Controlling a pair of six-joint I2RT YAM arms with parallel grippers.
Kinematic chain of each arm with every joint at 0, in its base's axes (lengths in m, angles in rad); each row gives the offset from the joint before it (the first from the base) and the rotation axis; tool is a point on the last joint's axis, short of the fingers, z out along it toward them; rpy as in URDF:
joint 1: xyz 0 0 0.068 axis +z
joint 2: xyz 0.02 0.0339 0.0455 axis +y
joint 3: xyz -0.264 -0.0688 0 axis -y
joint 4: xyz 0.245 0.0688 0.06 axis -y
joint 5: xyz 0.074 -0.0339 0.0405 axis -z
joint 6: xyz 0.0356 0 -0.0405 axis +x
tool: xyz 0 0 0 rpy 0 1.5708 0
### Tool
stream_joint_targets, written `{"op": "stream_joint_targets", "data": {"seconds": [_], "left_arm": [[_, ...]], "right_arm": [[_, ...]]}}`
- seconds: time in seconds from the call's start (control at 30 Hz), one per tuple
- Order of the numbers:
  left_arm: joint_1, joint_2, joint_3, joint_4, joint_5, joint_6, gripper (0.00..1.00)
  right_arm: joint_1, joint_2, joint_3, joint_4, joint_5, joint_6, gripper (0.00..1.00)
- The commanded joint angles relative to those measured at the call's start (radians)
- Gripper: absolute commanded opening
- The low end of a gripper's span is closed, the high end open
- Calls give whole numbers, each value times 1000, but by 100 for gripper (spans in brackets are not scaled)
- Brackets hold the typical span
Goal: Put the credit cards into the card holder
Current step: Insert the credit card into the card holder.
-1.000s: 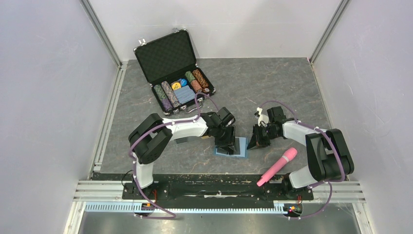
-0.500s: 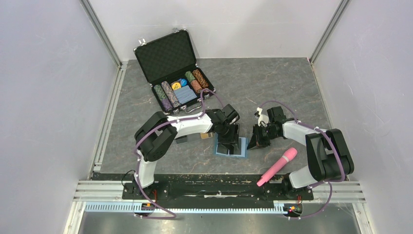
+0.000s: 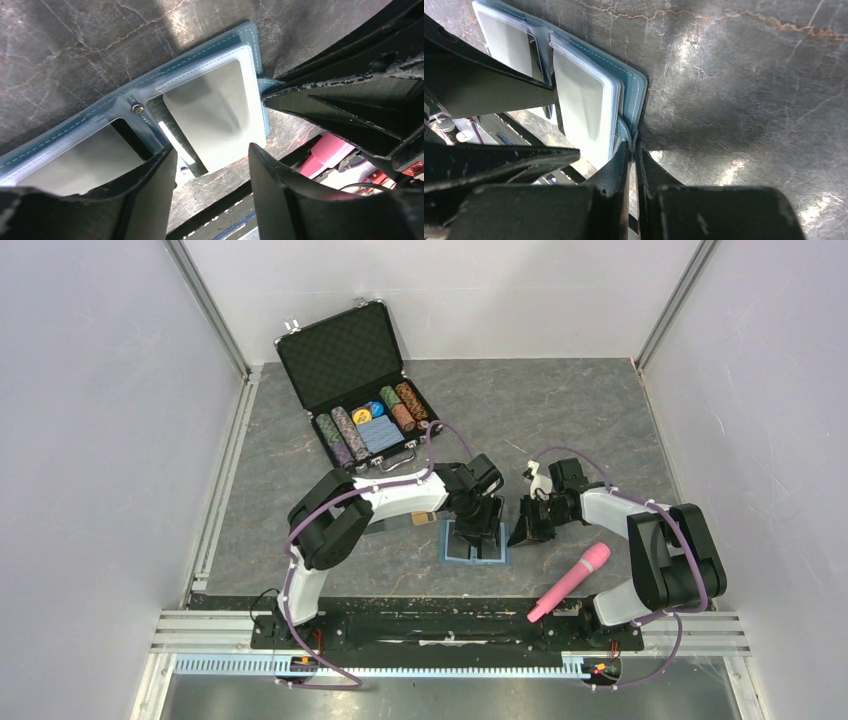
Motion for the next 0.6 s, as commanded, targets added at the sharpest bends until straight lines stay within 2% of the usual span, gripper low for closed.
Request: {"op": "stream_joint_targets", "data": {"seconds": [0.0,0.13,0.27,0.4,0.57], "left_arm": [[-12,-30,20,18,-5,39,65],[14,-72,19,30,-26,46,70],[71,-90,51,38,-42,50,71],[133,-67,100,-1,-62,74,64],[202,-34,131,-98,-125,122,49]], "right_arm": [[4,7,15,1,13,-10,3],[4,1,19,-12,24,-19,1],[3,-4,20,-23,33,-26,0],[3,-8,19,-25,36,-27,0],[3,-6,26,-29,36,-28,0]]}}
